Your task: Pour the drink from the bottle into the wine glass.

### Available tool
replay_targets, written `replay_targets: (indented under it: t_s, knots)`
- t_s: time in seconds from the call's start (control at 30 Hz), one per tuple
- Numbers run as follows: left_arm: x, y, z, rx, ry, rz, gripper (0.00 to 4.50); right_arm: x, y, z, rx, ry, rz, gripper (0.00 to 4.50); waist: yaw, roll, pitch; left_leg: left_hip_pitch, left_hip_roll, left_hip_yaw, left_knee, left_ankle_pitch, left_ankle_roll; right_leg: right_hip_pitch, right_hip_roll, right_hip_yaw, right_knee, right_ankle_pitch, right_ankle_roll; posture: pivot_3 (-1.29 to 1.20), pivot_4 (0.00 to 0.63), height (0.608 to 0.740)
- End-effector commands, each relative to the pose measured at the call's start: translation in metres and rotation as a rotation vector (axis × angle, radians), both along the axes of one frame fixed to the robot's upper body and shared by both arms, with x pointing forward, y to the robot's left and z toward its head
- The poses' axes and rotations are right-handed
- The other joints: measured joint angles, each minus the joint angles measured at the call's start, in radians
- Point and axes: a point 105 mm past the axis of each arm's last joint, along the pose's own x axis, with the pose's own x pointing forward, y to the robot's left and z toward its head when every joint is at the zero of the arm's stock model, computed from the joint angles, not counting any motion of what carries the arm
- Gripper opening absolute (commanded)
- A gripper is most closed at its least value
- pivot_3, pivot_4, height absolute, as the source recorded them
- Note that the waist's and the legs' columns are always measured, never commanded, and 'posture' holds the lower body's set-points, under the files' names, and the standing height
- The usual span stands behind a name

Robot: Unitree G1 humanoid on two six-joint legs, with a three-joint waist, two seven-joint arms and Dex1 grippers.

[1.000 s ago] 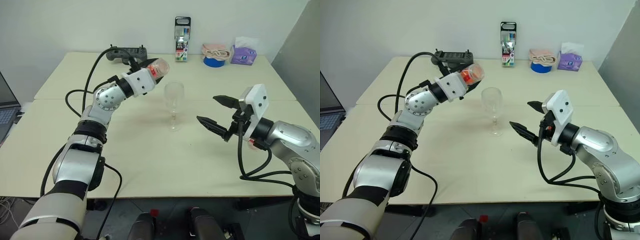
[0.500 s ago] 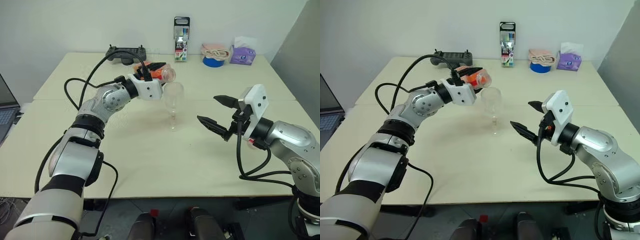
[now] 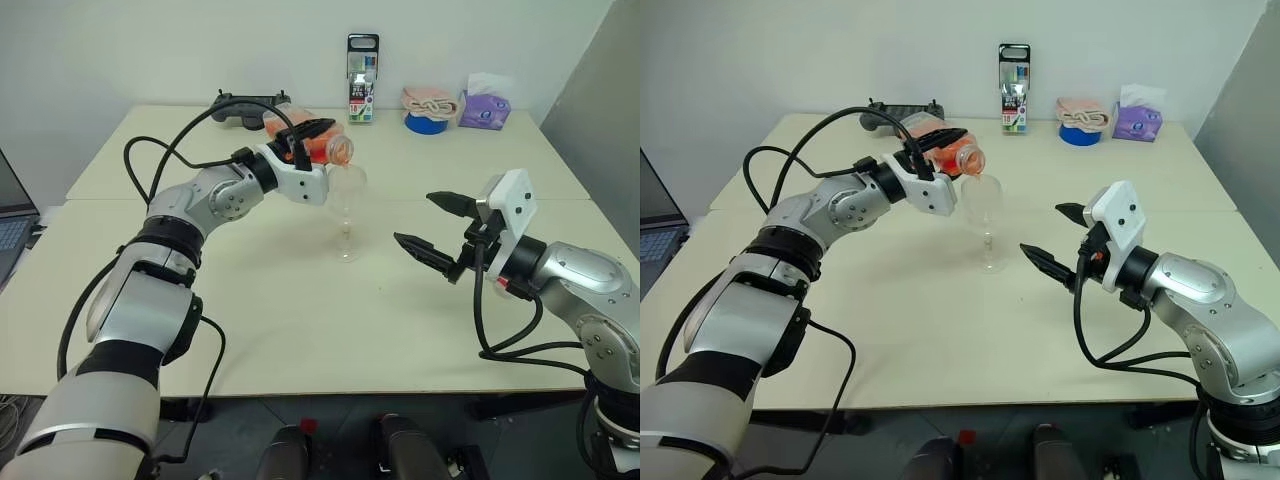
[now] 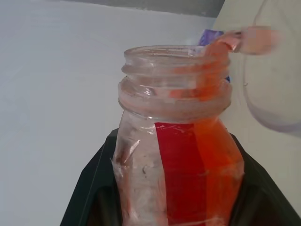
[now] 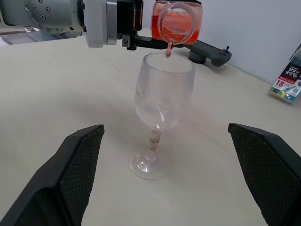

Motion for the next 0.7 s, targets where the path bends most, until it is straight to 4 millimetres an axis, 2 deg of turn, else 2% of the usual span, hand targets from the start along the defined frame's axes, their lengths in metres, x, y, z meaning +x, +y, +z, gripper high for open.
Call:
replay_targets:
  t_s: [0.03,0.7]
  knots:
    - [-0.005,-0.0008,0.0302,-0.018,-0.116,-0.015,1.9,-0.0027,0.0024,0.0079,-0.001,-0.038,0.011,4.5,0.0,0.0,0.0,0.0,0.0,0.0,0.0,0.0,0.0,0.0,0.0,0.0,0.0,0.0,0.0,0.0,0.15,0.74]
    - [-0.0047,0.0023,0.0258,0.029,-0.129,-0.006,1.9,-0.0018,0.0081,0.0093,0.014,-0.049,0.025,4.5,0.0,0.0,0.0,0.0,0.0,0.0,0.0,0.0,0.0,0.0,0.0,0.0,0.001,0.001,-0.002,0.0,0.15,0.74]
